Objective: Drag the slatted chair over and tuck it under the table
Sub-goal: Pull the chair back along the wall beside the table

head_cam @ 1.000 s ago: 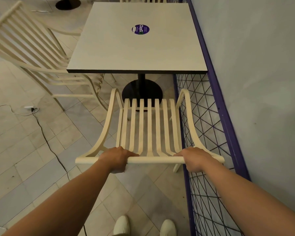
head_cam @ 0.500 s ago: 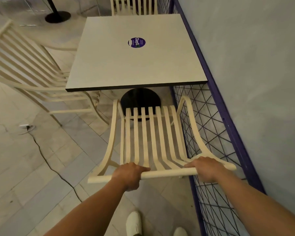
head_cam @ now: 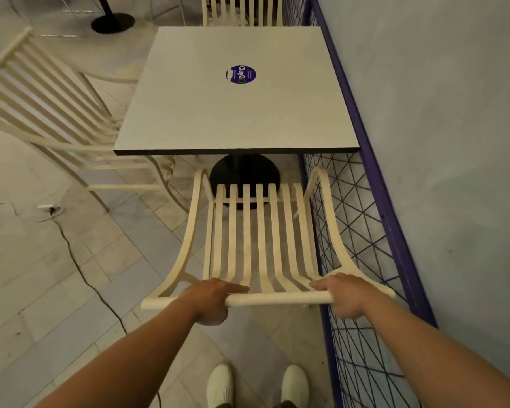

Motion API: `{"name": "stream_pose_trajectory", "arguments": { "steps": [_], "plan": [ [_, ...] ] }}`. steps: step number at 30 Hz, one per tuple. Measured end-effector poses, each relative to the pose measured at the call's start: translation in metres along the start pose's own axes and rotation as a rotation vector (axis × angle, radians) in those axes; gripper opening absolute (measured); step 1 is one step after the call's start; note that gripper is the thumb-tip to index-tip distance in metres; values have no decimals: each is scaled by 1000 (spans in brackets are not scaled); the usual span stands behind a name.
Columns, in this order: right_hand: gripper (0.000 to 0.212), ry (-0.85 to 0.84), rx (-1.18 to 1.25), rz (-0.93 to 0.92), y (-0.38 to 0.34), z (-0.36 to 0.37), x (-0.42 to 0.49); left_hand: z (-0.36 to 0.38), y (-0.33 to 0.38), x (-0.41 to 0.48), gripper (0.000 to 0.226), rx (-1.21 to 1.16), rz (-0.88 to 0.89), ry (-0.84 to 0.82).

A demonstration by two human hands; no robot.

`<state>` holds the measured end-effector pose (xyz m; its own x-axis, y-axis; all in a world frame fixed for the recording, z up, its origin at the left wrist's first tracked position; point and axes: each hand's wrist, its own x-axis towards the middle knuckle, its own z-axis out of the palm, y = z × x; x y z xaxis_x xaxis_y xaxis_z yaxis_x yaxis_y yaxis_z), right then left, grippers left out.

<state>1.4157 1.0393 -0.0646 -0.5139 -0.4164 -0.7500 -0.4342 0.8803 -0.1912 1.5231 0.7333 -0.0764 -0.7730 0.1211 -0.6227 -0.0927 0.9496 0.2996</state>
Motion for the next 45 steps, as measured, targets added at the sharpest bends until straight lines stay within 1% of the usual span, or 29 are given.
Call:
{"name": "stream_pose_trajectory", "arguments": {
  "steps": [3, 8, 12, 15, 24, 29, 31, 34, 38, 45],
  "plan": [
    [80, -30, 49, -9, 6, -3, -4, 0, -8, -3, 70, 46, -50, 0],
    [85, 3, -20, -14, 11, 2, -6, 8, -14, 0, 78, 129, -40, 6],
    [82, 25, -38, -12, 9, 3, -3, 5, -17, 2, 79, 121, -6, -7],
    [80, 11, -50, -5, 8, 7, -7, 8, -15, -1, 80, 107, -3, -23],
    [84, -3, -40, -30, 8, 30, -21, 23, -9, -20, 77, 82, 18, -39],
    [84, -19, -31, -43, 12, 31, -22, 26, -8, -22, 81, 55, 16, -42],
    [84, -24, -16, -46, 16, 30, -21, 27, -10, -22, 79, 42, 2, -33],
    [85, -17, -26, -31, 25, 30, -22, 31, -12, -21, 73, 74, -4, 7],
    [88, 7, -49, -27, 26, 31, -18, 29, -11, -16, 80, 136, -6, -2],
    [84, 39, -42, -4, 33, 15, -5, 15, -12, 0, 79, 116, 5, 11]
  ]
}}
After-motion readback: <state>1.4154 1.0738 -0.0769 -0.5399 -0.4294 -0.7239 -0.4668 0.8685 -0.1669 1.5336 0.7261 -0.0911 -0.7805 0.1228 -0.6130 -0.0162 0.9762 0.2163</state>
